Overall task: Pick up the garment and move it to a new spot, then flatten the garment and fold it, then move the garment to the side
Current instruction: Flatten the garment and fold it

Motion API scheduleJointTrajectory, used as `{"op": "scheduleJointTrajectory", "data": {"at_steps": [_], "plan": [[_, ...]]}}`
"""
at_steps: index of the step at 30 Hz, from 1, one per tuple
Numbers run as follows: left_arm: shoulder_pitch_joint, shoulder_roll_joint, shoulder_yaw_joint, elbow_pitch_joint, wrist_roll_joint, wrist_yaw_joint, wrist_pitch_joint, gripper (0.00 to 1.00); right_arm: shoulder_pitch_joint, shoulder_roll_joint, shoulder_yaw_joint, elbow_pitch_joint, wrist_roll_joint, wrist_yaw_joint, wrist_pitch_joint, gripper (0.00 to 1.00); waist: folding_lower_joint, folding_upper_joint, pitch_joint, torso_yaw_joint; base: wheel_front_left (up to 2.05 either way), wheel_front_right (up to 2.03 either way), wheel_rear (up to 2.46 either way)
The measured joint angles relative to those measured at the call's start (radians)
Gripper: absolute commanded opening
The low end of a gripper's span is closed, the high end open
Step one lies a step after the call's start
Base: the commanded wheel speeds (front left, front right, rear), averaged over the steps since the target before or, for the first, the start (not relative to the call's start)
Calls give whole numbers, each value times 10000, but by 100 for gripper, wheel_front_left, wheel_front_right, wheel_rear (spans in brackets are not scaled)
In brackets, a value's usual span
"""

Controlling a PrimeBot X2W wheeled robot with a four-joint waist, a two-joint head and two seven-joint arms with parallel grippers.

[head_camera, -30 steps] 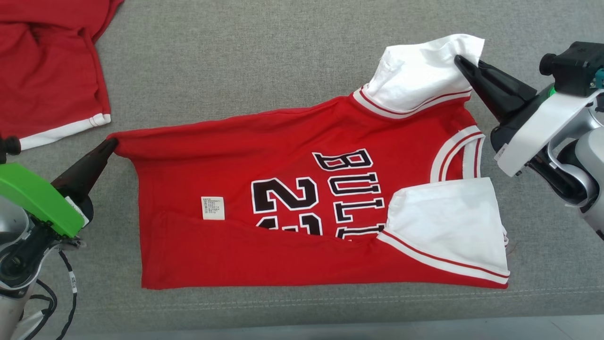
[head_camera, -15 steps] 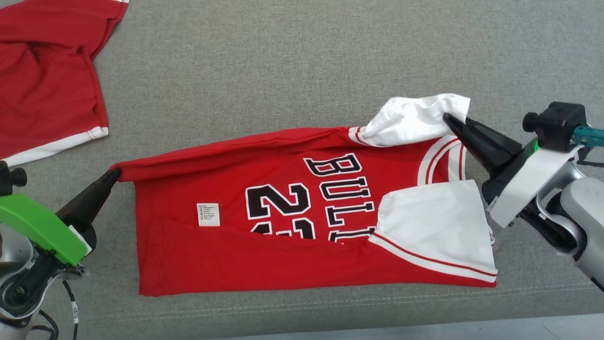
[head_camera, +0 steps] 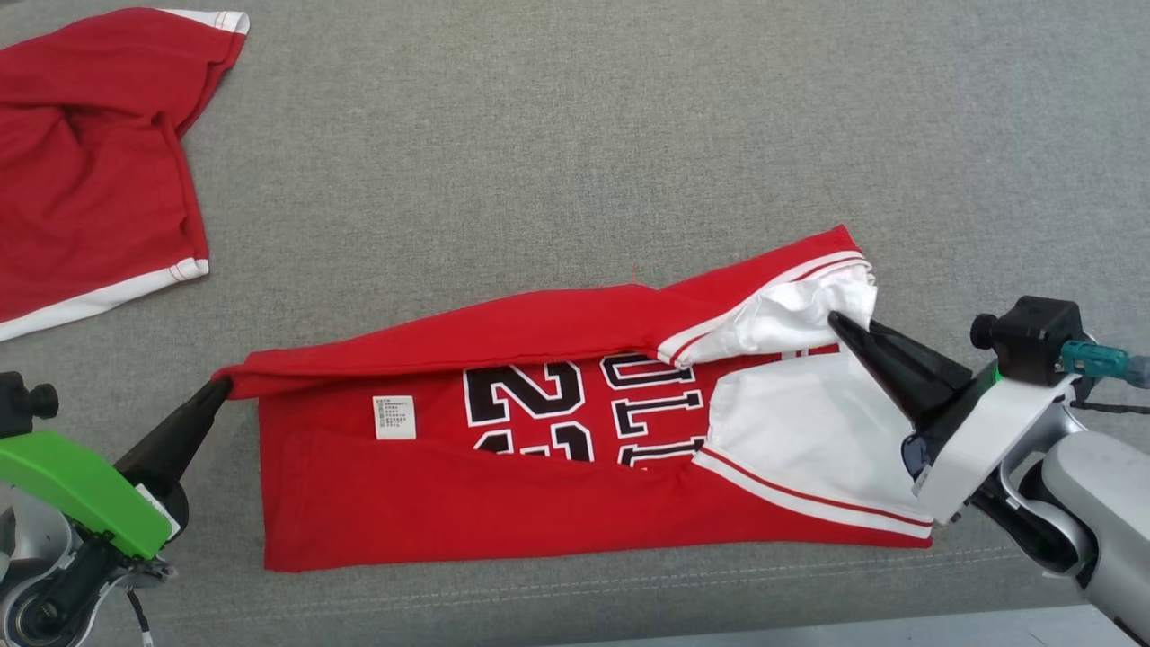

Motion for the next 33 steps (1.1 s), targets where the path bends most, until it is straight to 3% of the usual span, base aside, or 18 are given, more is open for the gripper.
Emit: {"op": "scheduleJointTrajectory", "data": {"at_steps": [14, 22, 23, 24, 25, 26, 27, 33], "plan": [[540, 291, 98, 4, -336, 0, -301, 0, 621, -337, -56, -654, -81, -272, -100, 0, 0, 0, -167, -52, 0, 0, 0], [923, 380, -291, -2, -291, 0, -153, 0, 1224, -518, 472, -629, -71, -351, 263, 0, 0, 0, -145, -64, 0, 0, 0], [923, 380, -303, 23, -290, 0, -153, 8, 1235, -520, 499, -619, -69, -353, 284, 26, 0, 0, -135, -58, 0, 0, 0], [923, 380, -318, 59, -290, 0, -153, 23, 1234, -525, 516, -614, -107, -355, 293, 47, 0, 0, -126, -51, 0, 0, 0], [923, 380, -355, 90, -290, 0, -140, 37, 1232, -546, 545, -612, -146, -353, 370, 78, 0, 0, -118, -45, 0, 0, 0], [924, 380, -412, 98, -290, 0, -58, 69, 1233, -558, 570, -612, -142, -353, 431, 98, 0, 0, -111, -42, 0, 0, 0], [925, 378, -479, 109, -290, 0, -2, 100, 1233, -560, 575, -614, -138, -353, 447, 100, 0, 0, -106, -40, 0, 0, 0], [1093, 598, -723, 393, 92, 0, 190, 100, 1256, -863, 696, -571, -102, -362, 982, 100, 0, 0, -118, -44, 0, 0, 0]]}}
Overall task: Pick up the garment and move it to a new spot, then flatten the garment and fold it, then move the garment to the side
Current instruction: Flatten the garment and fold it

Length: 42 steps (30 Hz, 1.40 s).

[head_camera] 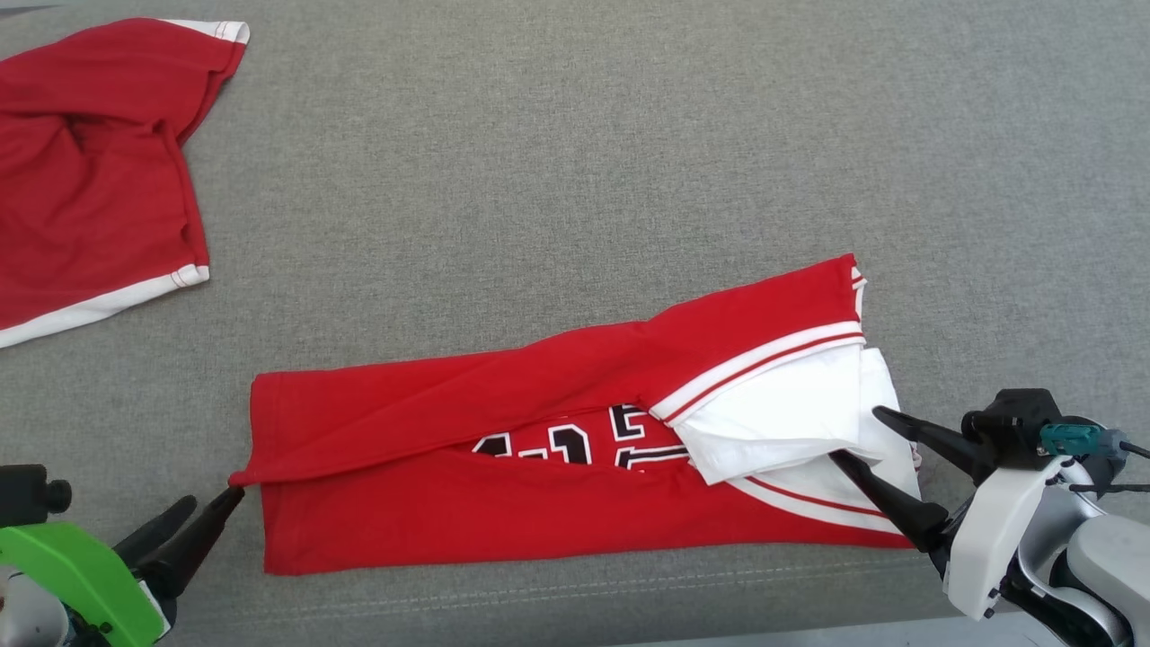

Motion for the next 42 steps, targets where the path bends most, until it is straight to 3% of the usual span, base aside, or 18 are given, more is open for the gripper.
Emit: {"op": "scheduleJointTrajectory", "data": {"at_steps": [7, 13, 17, 21, 28, 42], "plan": [[44, 646, 109, 171, 1893, 142, -1095, 100, 178, -148, -625, -173, 1043, -443, 349, 100, 0, 0, -246, -31, 0, 0, 0], [16, 627, 25, -537, 3467, 667, -2222, 100, 218, -474, -1264, -84, 2010, -920, 688, 100, 0, 0, -427, 151, 0, 0, 0], [-208, 288, 245, -909, 4161, 1066, -3308, 100, 337, -558, -1444, 234, 2564, -1035, 918, 100, 0, 0, -481, 443, 0, 0, 0], [-262, -167, 253, -1045, 4554, 1478, -3996, 100, 502, -403, -1576, 696, 3058, -1058, 1081, 100, 0, 0, -547, 855, 0, 0, 0], [-109, -940, -63, -1131, 4591, 1666, -3948, 100, 986, -61, -1630, 1519, 3937, -1062, 1419, 100, 0, 0, -735, 1703, 0, 0, 0], [305, -965, 127, -1415, 5091, 1879, -3956, 100, 1078, 562, -1657, 1973, 4842, -803, 2065, 100, 0, 0, -1228, 2913, 0, 0, 0]]}}
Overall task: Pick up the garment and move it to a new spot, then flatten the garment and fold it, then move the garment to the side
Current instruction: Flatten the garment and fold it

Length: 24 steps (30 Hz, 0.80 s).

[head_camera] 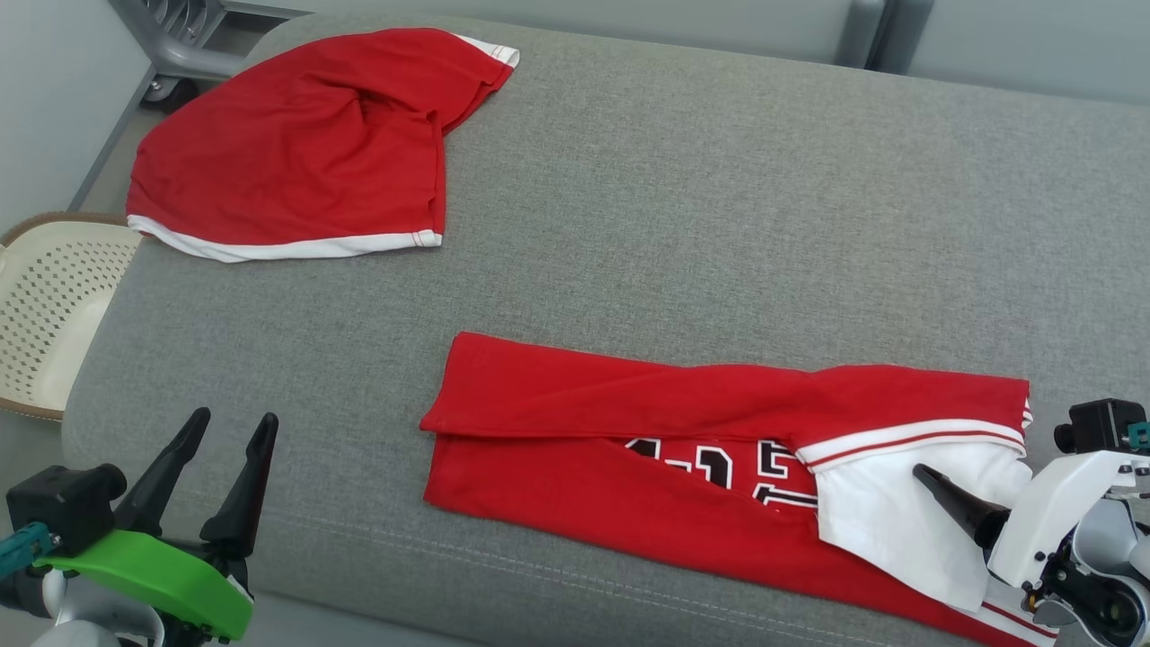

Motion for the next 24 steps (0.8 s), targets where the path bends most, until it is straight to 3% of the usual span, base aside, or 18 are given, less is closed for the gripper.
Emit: {"op": "scheduleJointTrajectory", "data": {"at_steps": [2, 3, 12, 20, 24], "plan": [[32, -8, 21, -36, 2, 4, 0, 100, -52, 52, -17, 104, 107, 63, 58, 30, 0, 0, -38, 71, 0, 0, 0], [81, -10, 61, -56, 4, 23, 0, 100, -88, 92, -27, 132, 121, 121, 86, 0, 0, 0, -55, 94, 0, 0, 0], [581, -159, 464, -182, 12, 178, -12, 100, -319, -2, -497, 395, 531, 362, 173, 0, 0, 0, -22, -110, 0, 0, 0], [715, -205, 667, -378, 31, 180, -13, 100, -293, -723, -997, 685, 986, 360, 219, 0, 0, 1, 68, -475, 0, 0, 0], [734, -265, 748, -510, 71, 180, -12, 100, -35, -1421, -1473, 917, 1490, 146, 232, 0, 0, 0, 166, -684, 0, 0, 0]]}}
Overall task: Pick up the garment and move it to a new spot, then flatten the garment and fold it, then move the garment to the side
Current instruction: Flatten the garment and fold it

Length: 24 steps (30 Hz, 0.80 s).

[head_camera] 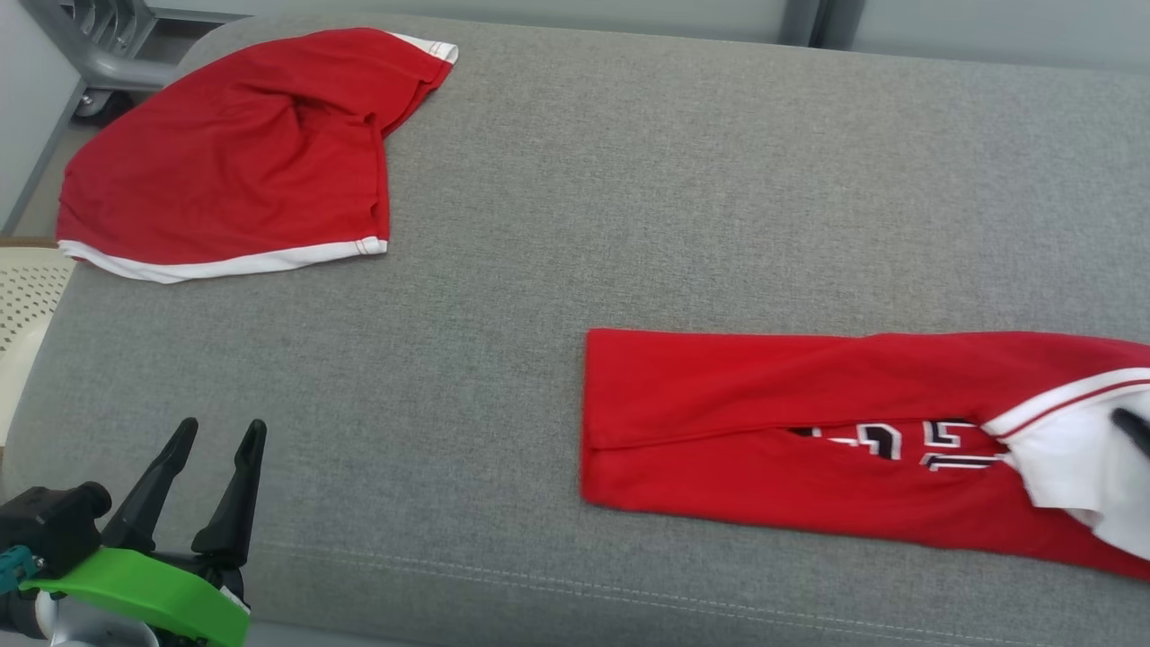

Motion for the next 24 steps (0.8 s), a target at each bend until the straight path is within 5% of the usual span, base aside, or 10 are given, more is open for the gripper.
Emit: {"op": "scheduleJointTrajectory", "data": {"at_steps": [6, 15, 18, 24], "plan": [[33, -82, 111, -94, 90, -4, -2, 100, 173, -1371, -564, -119, 360, -98, 405, 0, 0, 0, 122, -321, 0, 0, 0], [31, -378, -153, -100, 295, -109, -2, 100, -939, -773, 194, -4109, 489, 809, 1858, 0, 0, 0, 79, -501, 0, 0, 0], [7, -439, -305, -104, 391, -242, -2, 100, -1360, -454, 558, -4692, -40, 721, 2105, 0, 0, 0, 95, -428, 0, 0, 0], [-395, -700, -798, -105, 617, -546, 13, 100, -1626, 305, 1179, -4769, -485, 8, 2546, 0, 0, 0, 207, 0, 0, 0, 0]]}}
